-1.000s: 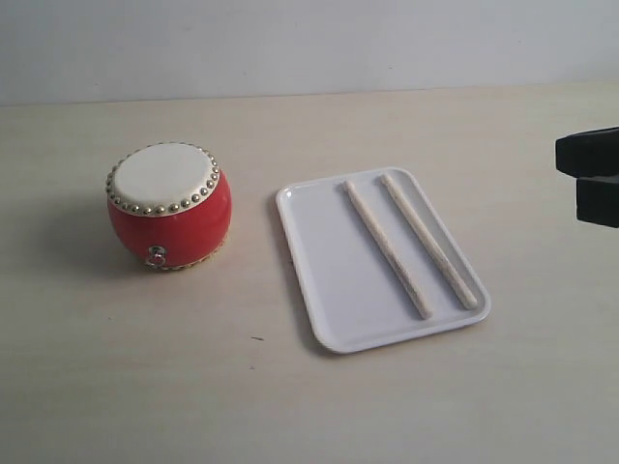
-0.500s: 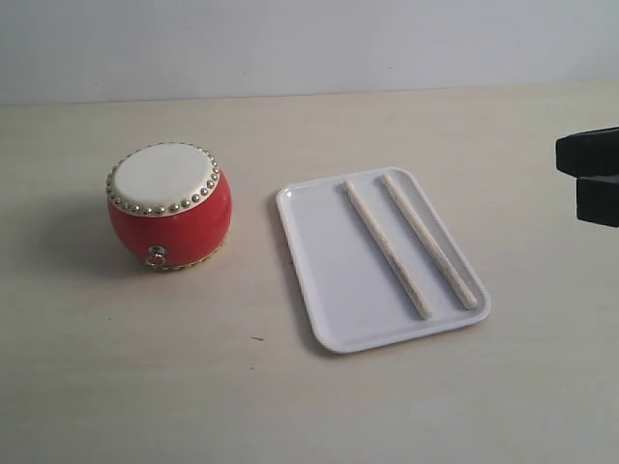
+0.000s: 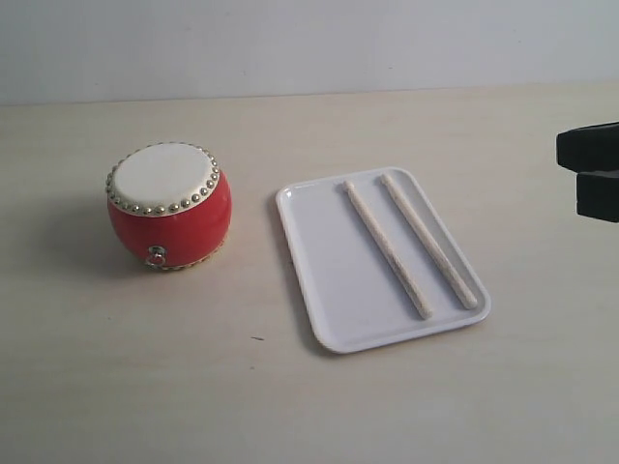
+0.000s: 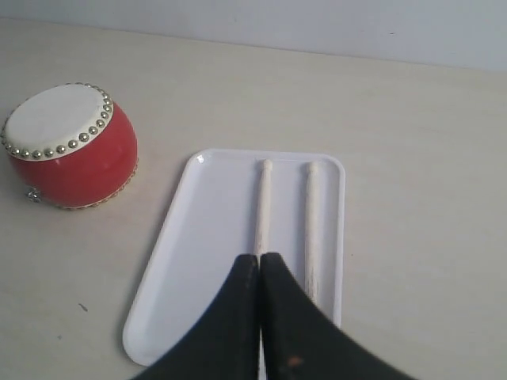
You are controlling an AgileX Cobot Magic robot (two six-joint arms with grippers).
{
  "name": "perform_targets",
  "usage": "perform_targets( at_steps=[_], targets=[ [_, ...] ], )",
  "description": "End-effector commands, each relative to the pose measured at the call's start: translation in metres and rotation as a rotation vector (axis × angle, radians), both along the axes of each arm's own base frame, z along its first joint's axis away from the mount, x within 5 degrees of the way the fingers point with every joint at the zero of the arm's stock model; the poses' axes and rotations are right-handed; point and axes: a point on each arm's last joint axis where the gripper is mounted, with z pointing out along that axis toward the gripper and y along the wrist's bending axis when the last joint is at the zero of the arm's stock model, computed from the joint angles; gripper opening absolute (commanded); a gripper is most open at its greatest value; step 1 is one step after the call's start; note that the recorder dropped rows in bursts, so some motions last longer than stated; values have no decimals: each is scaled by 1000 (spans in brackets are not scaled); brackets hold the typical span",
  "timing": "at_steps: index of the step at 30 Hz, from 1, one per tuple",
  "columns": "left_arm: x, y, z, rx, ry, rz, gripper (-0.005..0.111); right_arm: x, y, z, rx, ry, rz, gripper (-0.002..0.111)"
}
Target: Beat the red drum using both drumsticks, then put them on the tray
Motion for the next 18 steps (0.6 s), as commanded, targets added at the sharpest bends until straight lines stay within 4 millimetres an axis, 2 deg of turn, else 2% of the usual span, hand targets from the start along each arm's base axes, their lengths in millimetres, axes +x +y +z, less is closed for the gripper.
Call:
perform_targets(
  at_steps=[1,18],
  targets=[
    [0,1,0,62,-6,9,0,0,-1,1,-2,-19,-4,0],
    [0,1,0,107,0,6,0,0,-1,1,-3,-20,-4,0]
  ],
)
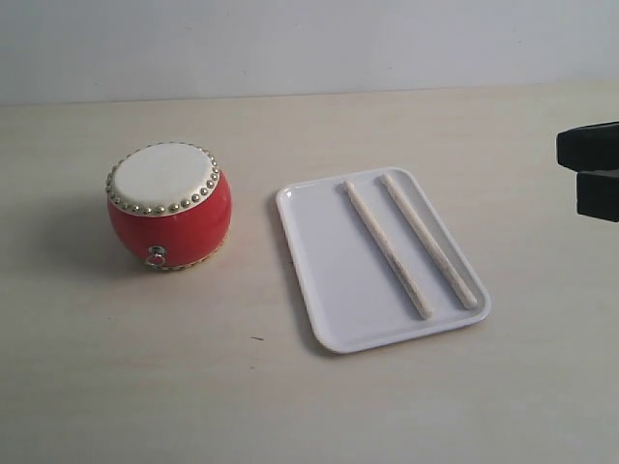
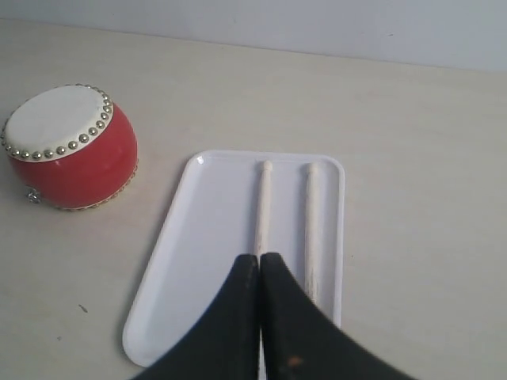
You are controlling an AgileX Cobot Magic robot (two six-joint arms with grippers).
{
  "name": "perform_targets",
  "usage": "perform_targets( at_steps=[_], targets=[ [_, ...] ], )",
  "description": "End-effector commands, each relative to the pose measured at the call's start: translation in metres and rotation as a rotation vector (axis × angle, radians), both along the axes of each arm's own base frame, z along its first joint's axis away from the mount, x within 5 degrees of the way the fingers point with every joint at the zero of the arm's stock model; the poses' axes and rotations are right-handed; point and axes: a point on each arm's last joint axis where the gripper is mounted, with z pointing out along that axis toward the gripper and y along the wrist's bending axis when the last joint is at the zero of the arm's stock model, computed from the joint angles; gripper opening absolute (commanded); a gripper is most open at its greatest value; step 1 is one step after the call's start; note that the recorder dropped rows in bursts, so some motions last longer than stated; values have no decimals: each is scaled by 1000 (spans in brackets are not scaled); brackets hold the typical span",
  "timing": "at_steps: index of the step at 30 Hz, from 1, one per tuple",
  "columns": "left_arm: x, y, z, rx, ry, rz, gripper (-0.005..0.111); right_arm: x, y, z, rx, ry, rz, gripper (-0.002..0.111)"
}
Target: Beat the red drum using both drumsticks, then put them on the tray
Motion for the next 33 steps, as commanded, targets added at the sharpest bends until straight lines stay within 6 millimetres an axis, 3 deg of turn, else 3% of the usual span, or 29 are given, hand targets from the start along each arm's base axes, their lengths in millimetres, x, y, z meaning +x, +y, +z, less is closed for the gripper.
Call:
perform_targets(
  at_steps=[1,15,22,29,33],
  targets=[
    [0,0,0,9,-12,0,0,0,-1,1,-4,-18,-3,0],
    [0,0,0,9,-12,0,0,-3,-3,3,-34,-49,6,0],
    [0,0,0,9,-12,0,0,-32,-33,17,21,-235,-169,0],
    [0,0,0,9,-12,0,0,-73,-59,-25,84,-455,-427,0],
    [0,0,0,9,-12,0,0,-87,-61,-50,100,-524,-456,0]
  ],
)
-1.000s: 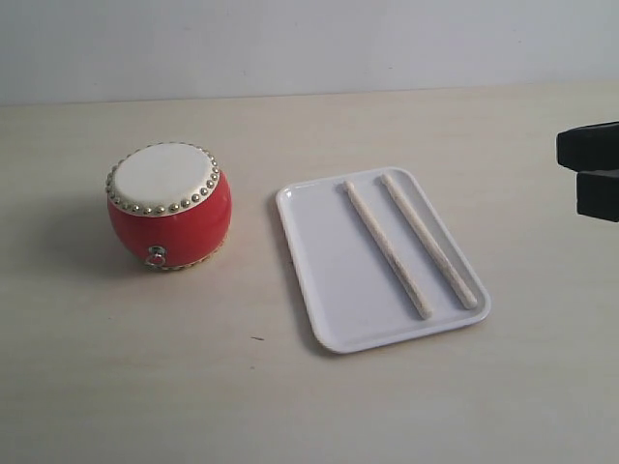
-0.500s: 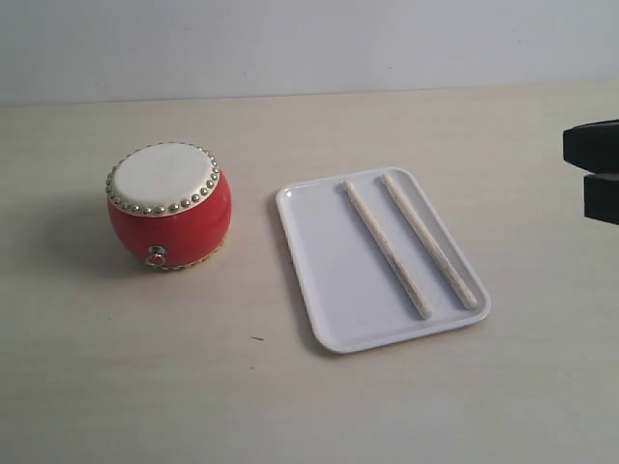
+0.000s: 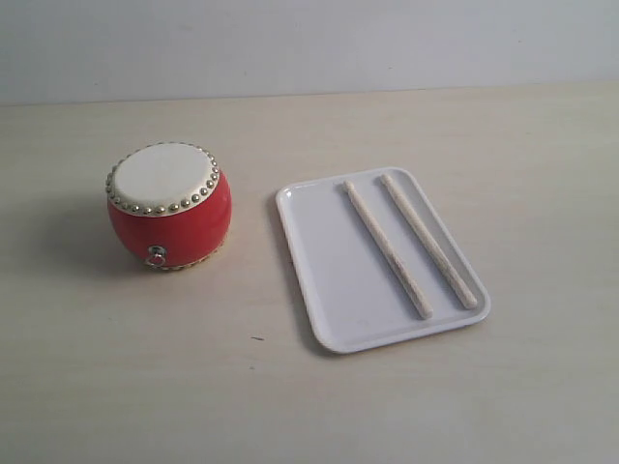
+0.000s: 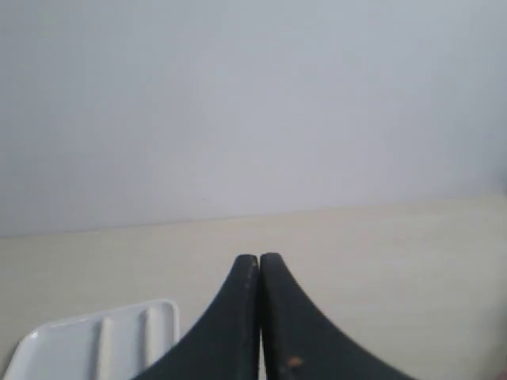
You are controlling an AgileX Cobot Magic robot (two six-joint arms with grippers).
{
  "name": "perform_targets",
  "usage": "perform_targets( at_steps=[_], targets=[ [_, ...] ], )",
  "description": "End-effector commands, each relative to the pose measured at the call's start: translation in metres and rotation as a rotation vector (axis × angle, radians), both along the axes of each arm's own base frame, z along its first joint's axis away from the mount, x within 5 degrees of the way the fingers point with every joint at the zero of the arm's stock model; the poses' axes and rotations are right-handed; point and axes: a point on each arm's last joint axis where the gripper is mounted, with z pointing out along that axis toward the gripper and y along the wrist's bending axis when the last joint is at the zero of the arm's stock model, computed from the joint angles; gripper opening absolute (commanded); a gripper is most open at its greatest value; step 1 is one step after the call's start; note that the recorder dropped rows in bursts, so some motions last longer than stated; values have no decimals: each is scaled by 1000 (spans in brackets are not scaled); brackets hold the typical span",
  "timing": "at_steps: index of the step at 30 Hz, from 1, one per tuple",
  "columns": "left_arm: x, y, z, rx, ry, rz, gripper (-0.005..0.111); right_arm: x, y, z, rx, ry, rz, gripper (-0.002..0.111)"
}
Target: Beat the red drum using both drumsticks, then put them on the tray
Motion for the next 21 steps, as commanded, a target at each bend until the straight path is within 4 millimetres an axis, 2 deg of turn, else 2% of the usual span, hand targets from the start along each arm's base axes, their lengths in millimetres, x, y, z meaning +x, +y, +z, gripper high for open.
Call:
perform_targets(
  at_steps=[1,6,14,21],
  targets=[
    [0,0,0,7,-12,0,0,-12,-2,-23,13,-74,-26,0],
    [0,0,0,7,-12,0,0,-11,-2,-59,14,-38,-29,0],
    [0,0,0,7,-12,0,0,-11,-2,-59,-3,-38,-27,0],
    [0,0,0,7,-12,0,0,-11,-6,-59,68,-35,-77,0]
  ],
)
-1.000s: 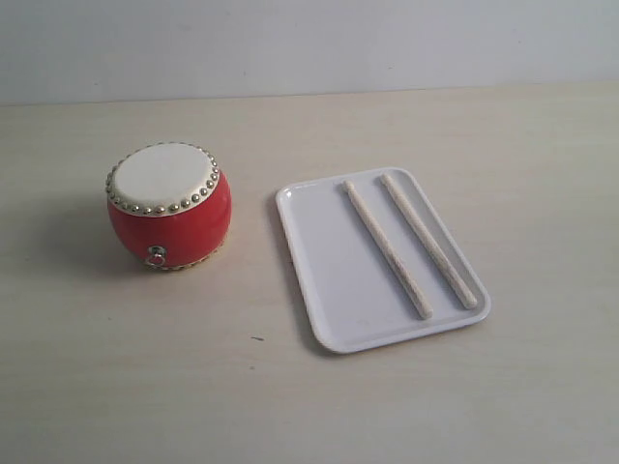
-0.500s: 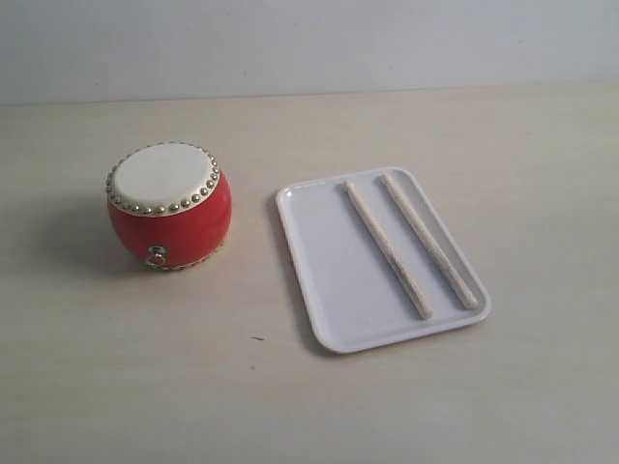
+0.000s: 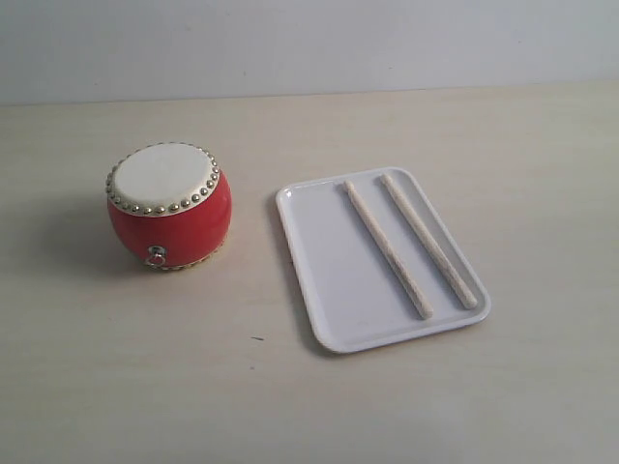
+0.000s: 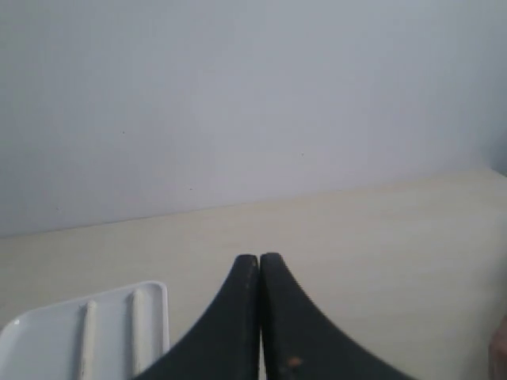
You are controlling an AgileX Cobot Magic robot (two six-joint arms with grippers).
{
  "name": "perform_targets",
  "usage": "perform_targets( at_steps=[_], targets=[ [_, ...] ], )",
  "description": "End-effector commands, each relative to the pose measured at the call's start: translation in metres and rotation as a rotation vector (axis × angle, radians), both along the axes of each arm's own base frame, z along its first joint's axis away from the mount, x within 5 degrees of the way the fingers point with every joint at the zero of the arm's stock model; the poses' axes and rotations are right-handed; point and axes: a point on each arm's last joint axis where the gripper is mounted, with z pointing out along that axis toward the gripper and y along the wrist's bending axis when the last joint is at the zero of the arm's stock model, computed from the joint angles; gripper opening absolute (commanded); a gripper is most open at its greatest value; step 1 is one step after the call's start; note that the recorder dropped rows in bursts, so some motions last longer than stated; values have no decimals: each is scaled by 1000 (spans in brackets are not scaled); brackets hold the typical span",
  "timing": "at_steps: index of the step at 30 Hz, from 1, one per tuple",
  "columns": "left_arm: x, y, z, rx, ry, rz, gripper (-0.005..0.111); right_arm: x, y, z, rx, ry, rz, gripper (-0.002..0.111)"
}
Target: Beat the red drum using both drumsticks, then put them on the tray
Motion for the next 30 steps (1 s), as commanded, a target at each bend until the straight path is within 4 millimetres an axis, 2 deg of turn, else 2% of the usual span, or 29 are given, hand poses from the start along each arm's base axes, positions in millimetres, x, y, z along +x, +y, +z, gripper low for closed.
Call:
perform_targets(
  at_steps=[1,9,30],
  targets=[
    [0,0,0,7,-12,0,0,0,-4,-1,43,-2,-47,0],
    [0,0,0,7,-12,0,0,-1,-5,-6,38,49,-54,0],
    [0,0,0,7,-12,0,0,-1,-5,-6,40,49,-54,0]
  ],
)
